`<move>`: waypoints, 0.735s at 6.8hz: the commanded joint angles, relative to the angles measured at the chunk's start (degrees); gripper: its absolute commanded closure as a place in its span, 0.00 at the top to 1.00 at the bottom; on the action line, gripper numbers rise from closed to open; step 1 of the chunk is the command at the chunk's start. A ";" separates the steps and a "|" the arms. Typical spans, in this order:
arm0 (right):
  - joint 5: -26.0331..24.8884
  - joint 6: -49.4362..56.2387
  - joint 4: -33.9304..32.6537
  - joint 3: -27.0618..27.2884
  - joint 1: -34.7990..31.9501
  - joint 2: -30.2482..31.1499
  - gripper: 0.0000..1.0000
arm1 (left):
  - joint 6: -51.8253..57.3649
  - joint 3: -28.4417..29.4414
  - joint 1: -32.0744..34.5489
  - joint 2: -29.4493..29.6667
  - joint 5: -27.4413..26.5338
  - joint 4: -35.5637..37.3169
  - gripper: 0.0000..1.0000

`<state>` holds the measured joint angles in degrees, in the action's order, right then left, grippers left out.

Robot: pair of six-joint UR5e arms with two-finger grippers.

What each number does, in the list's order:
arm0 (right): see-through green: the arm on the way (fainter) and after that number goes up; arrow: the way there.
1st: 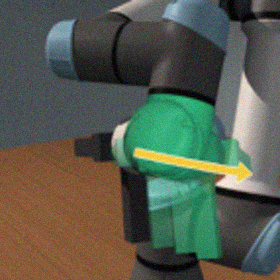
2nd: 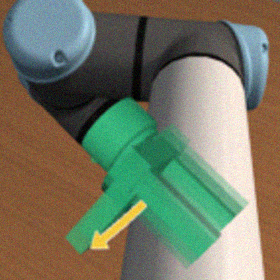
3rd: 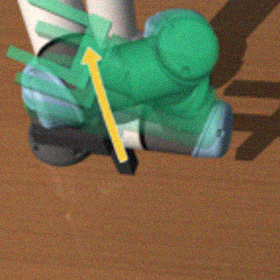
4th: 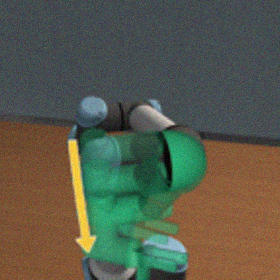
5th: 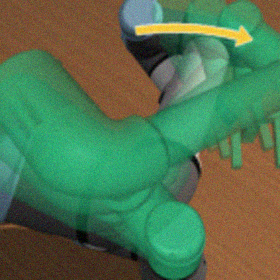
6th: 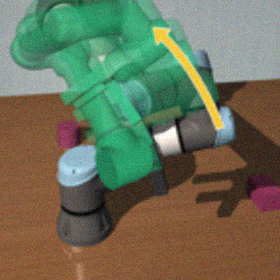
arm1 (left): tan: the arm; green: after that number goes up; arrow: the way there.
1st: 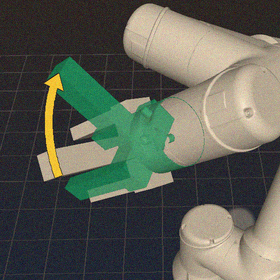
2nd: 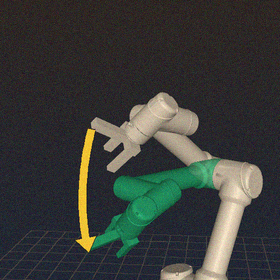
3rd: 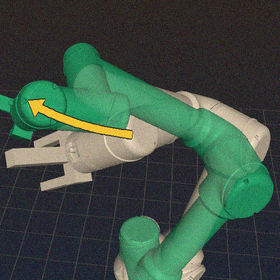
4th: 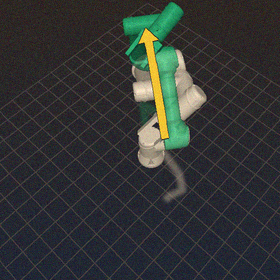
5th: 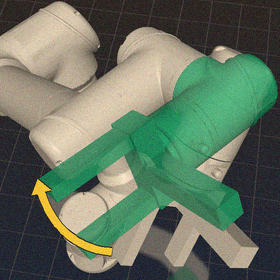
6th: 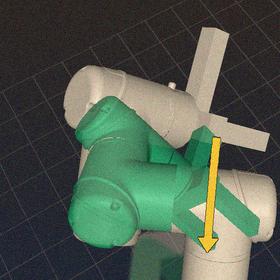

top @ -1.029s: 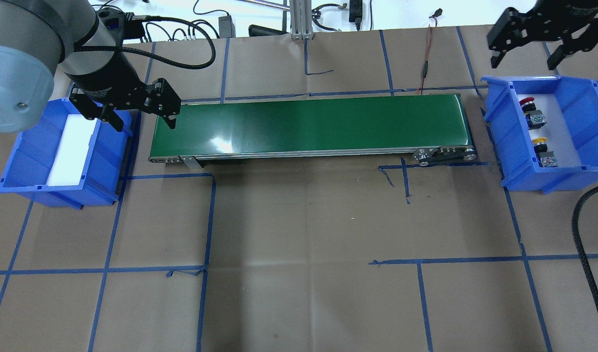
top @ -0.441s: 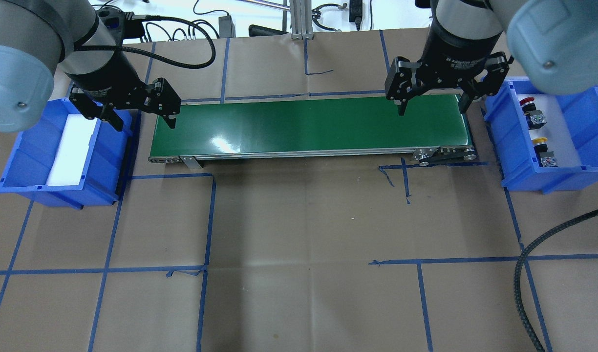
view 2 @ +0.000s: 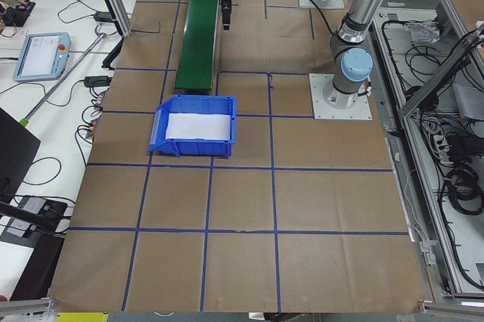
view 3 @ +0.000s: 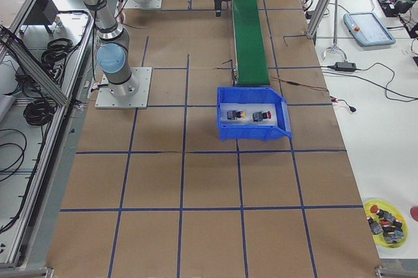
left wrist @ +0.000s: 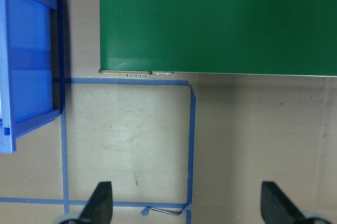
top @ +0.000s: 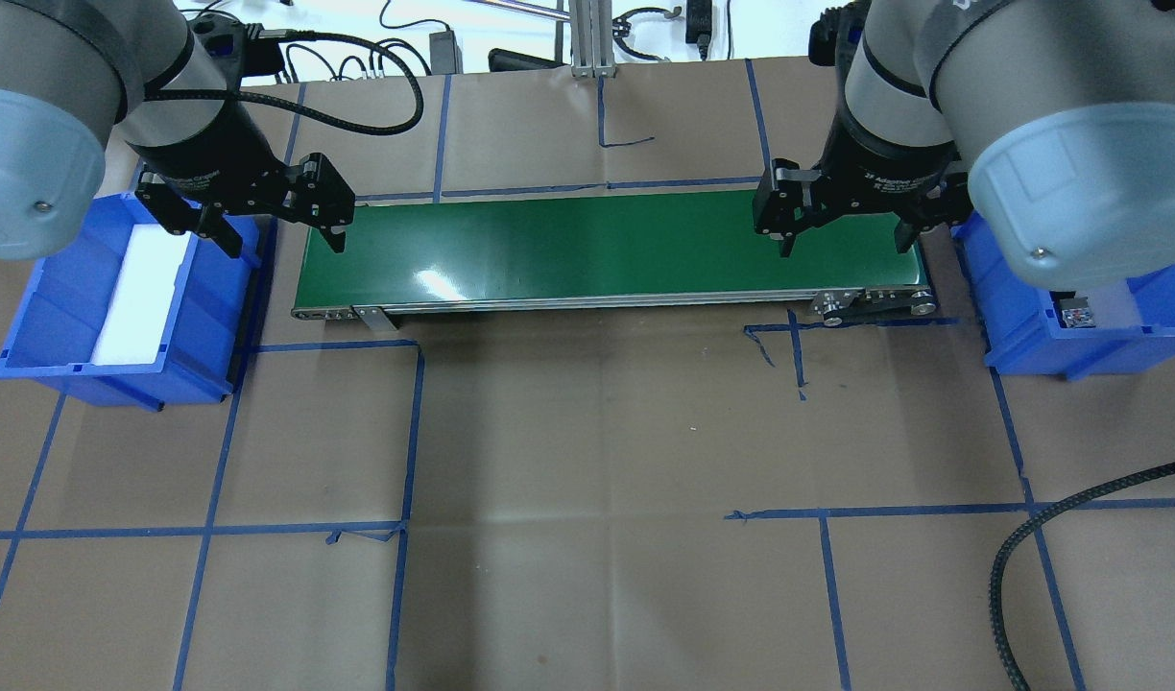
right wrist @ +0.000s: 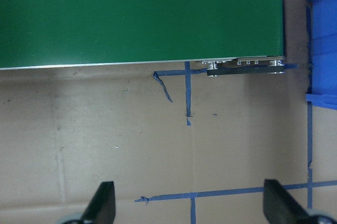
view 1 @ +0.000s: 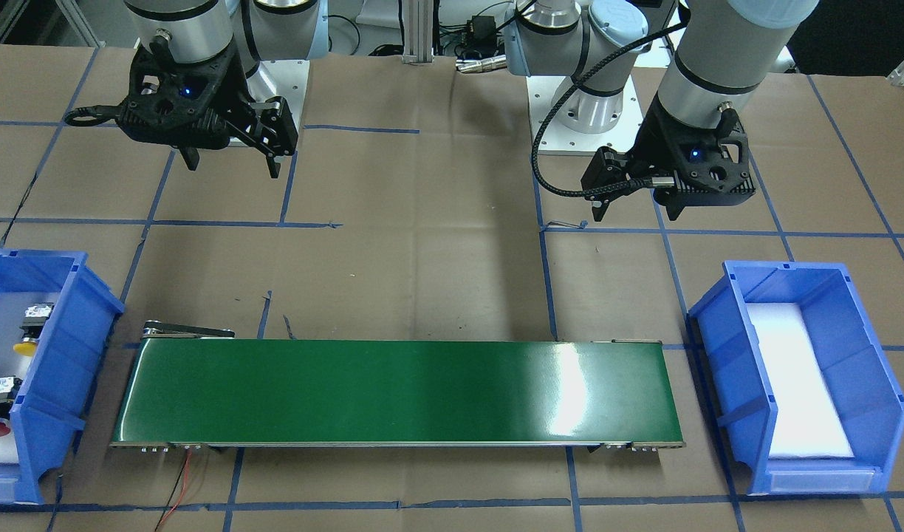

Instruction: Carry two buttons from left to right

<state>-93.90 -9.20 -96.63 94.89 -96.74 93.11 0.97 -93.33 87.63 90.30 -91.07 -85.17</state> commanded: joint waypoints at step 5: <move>5.29 3.31 -1.19 -0.06 0.23 1.10 0.99 | 0.00 0.07 0.00 0.05 0.01 0.00 1.00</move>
<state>-90.39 -6.34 -97.82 94.85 -96.33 93.70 0.97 -93.28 87.63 90.29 -91.06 -85.17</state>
